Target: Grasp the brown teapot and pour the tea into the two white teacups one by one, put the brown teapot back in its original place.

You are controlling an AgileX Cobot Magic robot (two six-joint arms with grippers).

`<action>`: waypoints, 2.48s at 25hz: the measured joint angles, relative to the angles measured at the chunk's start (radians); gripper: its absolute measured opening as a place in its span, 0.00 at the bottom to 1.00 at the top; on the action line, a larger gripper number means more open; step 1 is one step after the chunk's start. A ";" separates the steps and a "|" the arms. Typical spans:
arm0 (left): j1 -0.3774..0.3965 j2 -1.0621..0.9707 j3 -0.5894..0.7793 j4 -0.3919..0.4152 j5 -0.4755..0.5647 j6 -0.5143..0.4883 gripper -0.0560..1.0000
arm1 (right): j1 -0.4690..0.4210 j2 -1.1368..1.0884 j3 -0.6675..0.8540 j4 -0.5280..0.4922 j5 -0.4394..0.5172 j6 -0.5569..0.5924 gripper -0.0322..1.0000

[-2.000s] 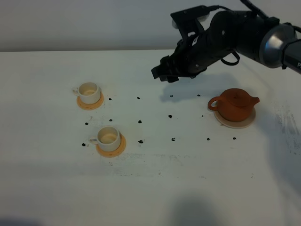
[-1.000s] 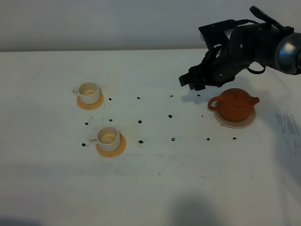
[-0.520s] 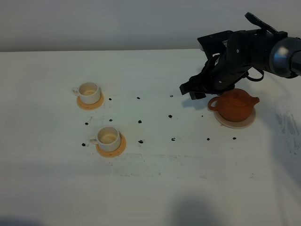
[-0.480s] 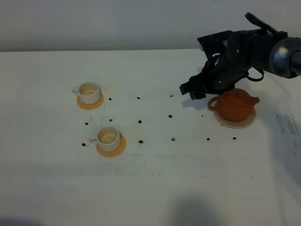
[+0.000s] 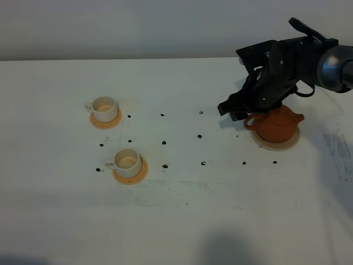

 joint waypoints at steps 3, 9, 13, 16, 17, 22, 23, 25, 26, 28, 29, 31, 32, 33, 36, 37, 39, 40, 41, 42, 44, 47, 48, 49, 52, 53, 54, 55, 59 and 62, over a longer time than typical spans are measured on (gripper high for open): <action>0.000 0.000 0.000 0.000 0.000 0.000 0.62 | 0.000 0.000 0.000 0.000 0.001 0.000 0.53; 0.000 0.000 0.000 0.000 0.000 0.000 0.62 | 0.000 0.000 0.000 0.003 0.018 0.000 0.53; 0.000 0.000 0.000 0.000 0.000 0.000 0.62 | 0.000 -0.008 -0.002 0.008 0.048 0.000 0.53; 0.000 0.000 0.000 0.000 0.000 0.000 0.62 | 0.001 -0.009 -0.002 0.015 0.069 -0.004 0.52; 0.000 0.000 0.000 0.000 0.000 0.000 0.62 | 0.001 -0.009 -0.002 0.015 0.075 -0.005 0.52; 0.000 0.000 0.000 0.000 0.000 0.000 0.62 | 0.001 -0.010 -0.002 0.018 0.084 -0.011 0.52; 0.000 0.000 0.000 0.000 0.000 0.000 0.62 | 0.001 -0.010 -0.002 0.018 0.087 -0.011 0.52; 0.000 0.000 0.000 0.000 0.000 0.000 0.62 | 0.001 -0.010 -0.002 0.019 0.092 -0.013 0.52; 0.000 0.000 0.000 0.000 0.000 0.000 0.62 | 0.001 -0.010 -0.002 0.019 0.094 -0.015 0.52; 0.000 0.000 0.000 0.000 0.000 0.000 0.62 | 0.001 -0.010 -0.002 0.020 0.099 -0.015 0.52; 0.000 0.000 0.000 0.000 0.000 0.000 0.62 | 0.001 -0.010 -0.002 0.024 0.102 -0.018 0.52; 0.000 0.000 0.000 0.000 0.000 0.000 0.62 | 0.001 -0.012 -0.002 0.030 0.112 -0.028 0.52; 0.000 0.000 0.000 0.000 0.000 0.000 0.62 | 0.001 -0.015 -0.002 0.031 0.120 -0.031 0.52; 0.000 0.000 0.000 0.000 0.000 0.000 0.62 | 0.002 -0.020 -0.002 0.032 0.130 -0.031 0.52; 0.000 0.000 0.000 0.000 0.000 0.000 0.62 | 0.003 -0.031 -0.002 0.031 0.149 -0.035 0.52; 0.000 0.000 0.000 0.000 0.000 0.000 0.62 | 0.003 -0.034 -0.002 0.031 0.152 -0.036 0.52; 0.000 0.000 0.000 0.000 0.000 0.000 0.62 | 0.003 -0.036 -0.002 0.031 0.159 -0.038 0.52; 0.000 0.000 0.000 0.000 0.000 0.000 0.62 | 0.003 -0.037 -0.002 0.031 0.161 -0.040 0.52; 0.000 0.000 0.000 0.000 0.000 0.000 0.62 | 0.003 -0.037 -0.002 0.031 0.162 -0.041 0.52; 0.000 0.000 0.000 0.000 0.000 0.000 0.62 | 0.003 -0.037 -0.002 0.031 0.162 -0.041 0.52; 0.000 0.000 0.000 0.000 0.000 0.000 0.62 | 0.003 -0.037 -0.002 0.031 0.167 -0.042 0.52; 0.000 0.000 0.000 0.000 0.000 0.000 0.62 | 0.003 -0.038 -0.002 0.031 0.180 -0.046 0.52; 0.000 0.000 0.000 0.000 0.000 0.000 0.62 | 0.003 -0.038 -0.002 0.032 0.184 -0.047 0.52; 0.000 0.000 0.000 0.000 0.000 0.000 0.62 | 0.003 -0.039 -0.002 0.032 0.189 -0.048 0.52; 0.000 0.000 0.000 0.000 0.000 0.000 0.62 | 0.003 -0.040 -0.002 0.034 0.203 -0.055 0.52; 0.000 0.000 0.000 0.000 0.000 0.000 0.62 | 0.003 -0.040 -0.002 0.035 0.207 -0.057 0.52; 0.000 0.000 0.000 0.000 0.000 0.000 0.62 | 0.003 -0.040 -0.002 0.035 0.212 -0.057 0.52; 0.000 0.000 0.000 0.000 0.000 0.000 0.62 | 0.003 -0.040 -0.002 0.035 0.215 -0.057 0.52; 0.000 0.000 0.000 0.000 0.000 0.000 0.62 | 0.004 -0.040 -0.002 0.034 0.232 -0.057 0.52; 0.000 0.000 0.000 0.000 0.001 0.000 0.62 | 0.005 -0.040 -0.002 0.033 0.241 -0.058 0.52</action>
